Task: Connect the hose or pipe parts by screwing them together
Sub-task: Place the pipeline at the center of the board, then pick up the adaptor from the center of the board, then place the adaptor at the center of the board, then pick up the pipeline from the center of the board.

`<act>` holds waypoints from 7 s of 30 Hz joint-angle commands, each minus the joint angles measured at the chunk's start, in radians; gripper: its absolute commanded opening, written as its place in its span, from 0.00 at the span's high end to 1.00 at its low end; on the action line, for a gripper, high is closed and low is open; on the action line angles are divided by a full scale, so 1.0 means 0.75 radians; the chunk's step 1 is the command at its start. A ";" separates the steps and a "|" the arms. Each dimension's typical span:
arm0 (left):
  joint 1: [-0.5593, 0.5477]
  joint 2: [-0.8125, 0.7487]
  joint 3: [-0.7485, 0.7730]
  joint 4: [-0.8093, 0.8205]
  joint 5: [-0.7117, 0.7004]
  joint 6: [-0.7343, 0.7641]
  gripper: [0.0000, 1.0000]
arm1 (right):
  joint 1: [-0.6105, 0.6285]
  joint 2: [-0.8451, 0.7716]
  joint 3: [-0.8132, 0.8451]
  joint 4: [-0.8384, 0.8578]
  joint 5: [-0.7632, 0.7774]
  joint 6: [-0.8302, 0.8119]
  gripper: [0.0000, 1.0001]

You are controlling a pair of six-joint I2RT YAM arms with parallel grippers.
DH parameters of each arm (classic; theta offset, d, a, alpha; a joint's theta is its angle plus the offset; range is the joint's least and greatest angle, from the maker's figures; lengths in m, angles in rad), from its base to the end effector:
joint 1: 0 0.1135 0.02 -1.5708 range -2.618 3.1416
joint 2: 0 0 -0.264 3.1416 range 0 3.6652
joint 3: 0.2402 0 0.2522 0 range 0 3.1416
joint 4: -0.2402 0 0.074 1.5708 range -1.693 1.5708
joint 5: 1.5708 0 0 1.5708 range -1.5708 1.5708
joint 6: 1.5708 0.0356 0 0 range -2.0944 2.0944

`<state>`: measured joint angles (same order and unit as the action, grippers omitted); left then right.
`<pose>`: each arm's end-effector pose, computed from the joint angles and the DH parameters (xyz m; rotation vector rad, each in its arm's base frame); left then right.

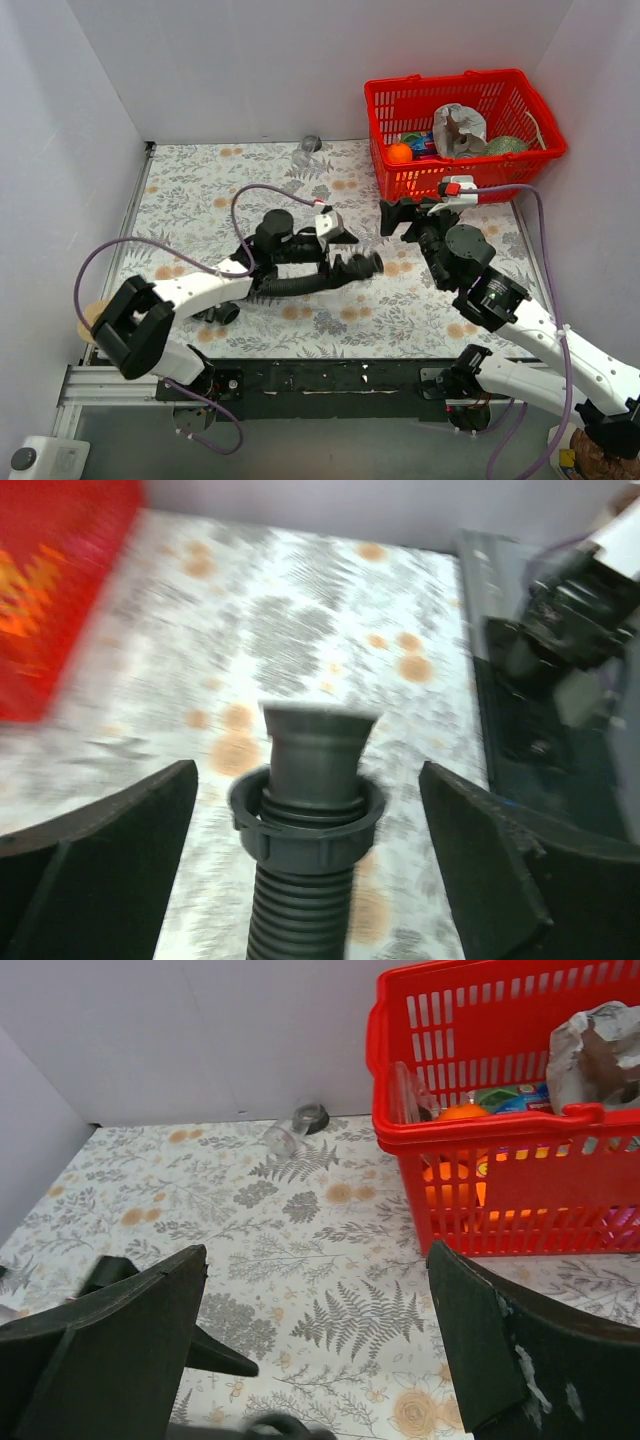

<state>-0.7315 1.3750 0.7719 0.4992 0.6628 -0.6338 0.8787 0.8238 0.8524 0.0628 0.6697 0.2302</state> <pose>0.2130 -0.2207 0.2723 0.6560 1.7996 -1.5285 0.1352 0.1285 0.3835 0.0605 1.5108 0.3971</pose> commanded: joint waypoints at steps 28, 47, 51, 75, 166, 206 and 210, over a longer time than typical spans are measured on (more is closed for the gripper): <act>0.656 0.861 0.614 0.005 -0.344 0.327 0.02 | -0.063 -0.413 -0.245 -0.303 -0.058 0.196 0.04; 0.662 1.498 1.165 0.506 -0.528 0.773 0.02 | -0.063 -0.381 -0.308 -0.147 -0.011 0.073 0.09; 0.664 1.594 1.255 0.535 -0.452 0.808 0.02 | -0.065 -0.354 -0.314 -0.145 -0.001 0.071 0.09; 0.662 2.112 1.768 0.754 -0.266 0.933 0.02 | -0.096 -0.241 -0.390 -0.033 -0.038 0.094 0.25; 0.511 0.693 0.243 1.781 0.806 0.231 0.02 | -0.133 -0.164 -0.165 -0.973 0.025 0.791 0.26; -0.219 0.294 0.296 -0.762 0.360 0.000 0.06 | -0.135 -0.288 -0.071 -1.100 0.064 0.795 0.14; -0.266 0.294 0.294 -0.835 0.354 0.111 0.10 | -0.133 -0.303 -0.081 -1.106 0.066 0.785 0.13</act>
<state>-0.9047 1.6104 0.9920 -0.0868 0.9276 -0.6502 0.7849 0.6106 0.7746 -0.7616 0.6880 0.8295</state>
